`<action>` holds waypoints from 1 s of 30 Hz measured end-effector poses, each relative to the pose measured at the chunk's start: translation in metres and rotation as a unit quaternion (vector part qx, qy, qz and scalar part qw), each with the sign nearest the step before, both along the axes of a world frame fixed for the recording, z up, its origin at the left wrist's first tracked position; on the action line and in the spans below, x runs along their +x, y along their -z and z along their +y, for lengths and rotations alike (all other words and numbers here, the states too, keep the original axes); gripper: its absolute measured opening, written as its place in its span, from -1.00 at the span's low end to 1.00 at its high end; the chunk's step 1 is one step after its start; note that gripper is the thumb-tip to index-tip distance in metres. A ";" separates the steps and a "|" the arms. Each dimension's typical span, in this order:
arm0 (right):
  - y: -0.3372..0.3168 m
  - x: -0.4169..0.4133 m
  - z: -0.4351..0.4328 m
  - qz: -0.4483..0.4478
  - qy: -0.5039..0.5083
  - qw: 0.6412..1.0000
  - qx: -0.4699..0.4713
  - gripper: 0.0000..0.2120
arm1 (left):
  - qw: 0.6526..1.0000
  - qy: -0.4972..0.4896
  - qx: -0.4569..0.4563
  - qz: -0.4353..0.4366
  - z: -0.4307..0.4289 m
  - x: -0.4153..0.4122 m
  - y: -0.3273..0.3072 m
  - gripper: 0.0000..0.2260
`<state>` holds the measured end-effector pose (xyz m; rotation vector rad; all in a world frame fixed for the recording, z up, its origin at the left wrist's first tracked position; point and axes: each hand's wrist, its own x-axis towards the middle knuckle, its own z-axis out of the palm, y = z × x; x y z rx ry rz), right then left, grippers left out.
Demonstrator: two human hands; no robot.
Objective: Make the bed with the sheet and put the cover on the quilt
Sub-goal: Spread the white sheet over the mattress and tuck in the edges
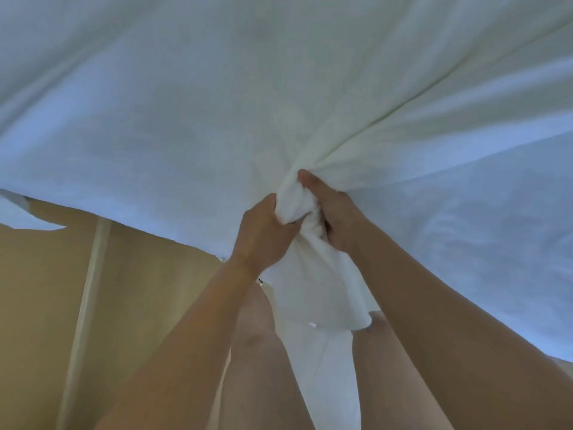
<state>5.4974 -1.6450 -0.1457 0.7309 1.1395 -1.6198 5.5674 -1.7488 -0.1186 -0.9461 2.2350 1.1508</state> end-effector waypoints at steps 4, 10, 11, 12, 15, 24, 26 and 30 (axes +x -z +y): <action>0.005 0.007 -0.099 -0.026 -0.065 0.997 0.013 -0.68 | 0.994 0.066 -0.088 -0.015 -0.097 0.003 -0.010 -0.79; -0.006 0.024 -0.257 -0.061 -0.028 0.997 0.022 -0.82 | 0.988 0.040 -0.139 -0.047 -0.247 0.037 0.002 -0.36; -0.007 0.028 -0.268 -0.046 -0.007 0.998 0.045 -0.81 | 0.991 0.047 -0.113 -0.059 -0.260 0.044 0.010 -0.11; -0.005 0.034 -0.271 -0.012 0.014 0.996 0.092 -0.79 | 0.992 0.049 -0.087 -0.071 -0.264 0.052 0.018 0.08; -0.005 0.056 -0.251 0.133 0.040 0.931 0.338 -0.31 | 0.994 0.029 -0.092 -0.041 -0.252 0.065 0.035 0.14; 0.002 0.042 -0.326 0.030 0.077 0.991 0.105 -0.47 | 0.999 0.013 -0.023 0.035 -0.304 0.035 0.030 -0.67; -0.005 0.029 -0.375 0.011 0.065 0.998 0.025 -0.68 | 0.992 -0.018 -0.087 0.094 -0.357 0.026 0.008 -0.71; -0.022 0.021 -0.487 0.020 -0.065 0.995 -0.069 -0.68 | 0.963 -0.096 -0.216 0.128 -0.467 0.026 -0.026 -0.51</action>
